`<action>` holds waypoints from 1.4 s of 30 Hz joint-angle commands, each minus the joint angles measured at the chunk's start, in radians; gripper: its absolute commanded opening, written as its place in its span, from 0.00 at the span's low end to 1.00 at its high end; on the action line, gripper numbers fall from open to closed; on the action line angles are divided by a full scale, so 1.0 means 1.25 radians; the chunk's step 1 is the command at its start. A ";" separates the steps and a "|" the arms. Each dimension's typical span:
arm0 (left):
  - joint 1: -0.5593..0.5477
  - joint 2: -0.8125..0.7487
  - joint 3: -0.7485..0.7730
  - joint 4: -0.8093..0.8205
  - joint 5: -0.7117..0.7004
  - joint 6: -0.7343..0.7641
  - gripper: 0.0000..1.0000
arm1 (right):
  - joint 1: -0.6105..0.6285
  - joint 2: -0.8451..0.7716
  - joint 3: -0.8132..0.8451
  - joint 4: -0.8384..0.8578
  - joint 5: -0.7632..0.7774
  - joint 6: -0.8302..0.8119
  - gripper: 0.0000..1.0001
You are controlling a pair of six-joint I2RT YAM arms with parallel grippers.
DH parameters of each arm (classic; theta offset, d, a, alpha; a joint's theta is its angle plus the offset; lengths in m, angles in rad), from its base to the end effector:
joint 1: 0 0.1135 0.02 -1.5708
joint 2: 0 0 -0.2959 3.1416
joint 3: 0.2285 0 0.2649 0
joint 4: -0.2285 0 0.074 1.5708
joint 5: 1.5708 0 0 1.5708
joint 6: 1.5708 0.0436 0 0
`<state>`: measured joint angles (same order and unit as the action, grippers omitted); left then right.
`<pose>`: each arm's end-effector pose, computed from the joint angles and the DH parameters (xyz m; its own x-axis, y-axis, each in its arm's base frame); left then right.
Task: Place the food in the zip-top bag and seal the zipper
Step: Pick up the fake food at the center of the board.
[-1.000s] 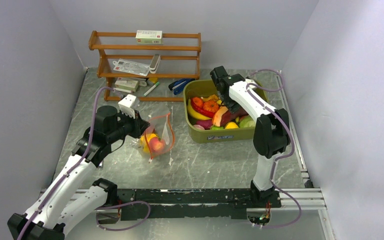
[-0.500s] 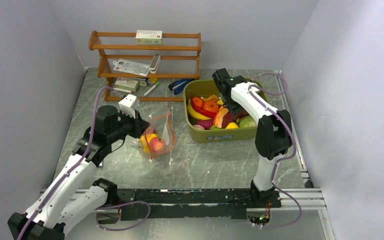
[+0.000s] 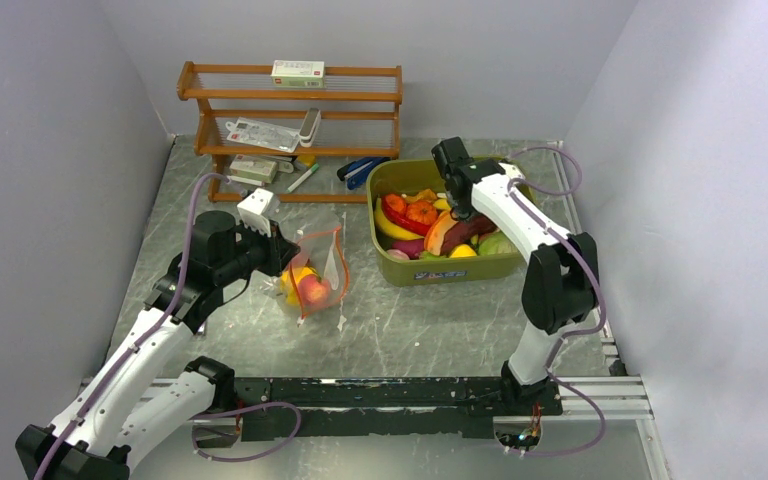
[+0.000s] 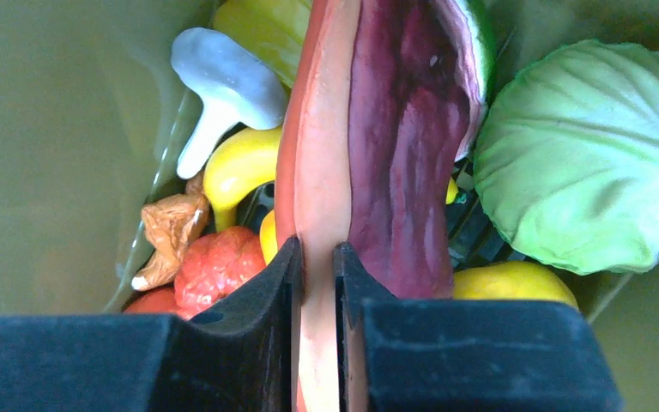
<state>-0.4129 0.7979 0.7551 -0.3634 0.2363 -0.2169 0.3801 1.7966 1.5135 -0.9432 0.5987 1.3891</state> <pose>0.1614 -0.0818 0.3283 -0.4798 -0.0182 -0.8772 0.4955 0.8195 -0.2880 0.3693 0.1211 0.2839 -0.2855 0.7608 -0.5828 0.8362 0.4948 0.2363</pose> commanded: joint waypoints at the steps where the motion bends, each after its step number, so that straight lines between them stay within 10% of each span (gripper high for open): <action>1: 0.004 -0.002 0.008 0.005 -0.005 0.007 0.07 | 0.000 -0.059 -0.046 0.092 0.000 -0.044 0.08; 42: 0.006 -0.018 0.002 0.029 0.007 -0.032 0.07 | -0.001 -0.592 -0.415 0.652 -0.261 -0.624 0.00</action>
<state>-0.4129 0.8005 0.7551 -0.3630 0.2188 -0.2222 0.3809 1.0813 0.9836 -0.2039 0.3325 0.7525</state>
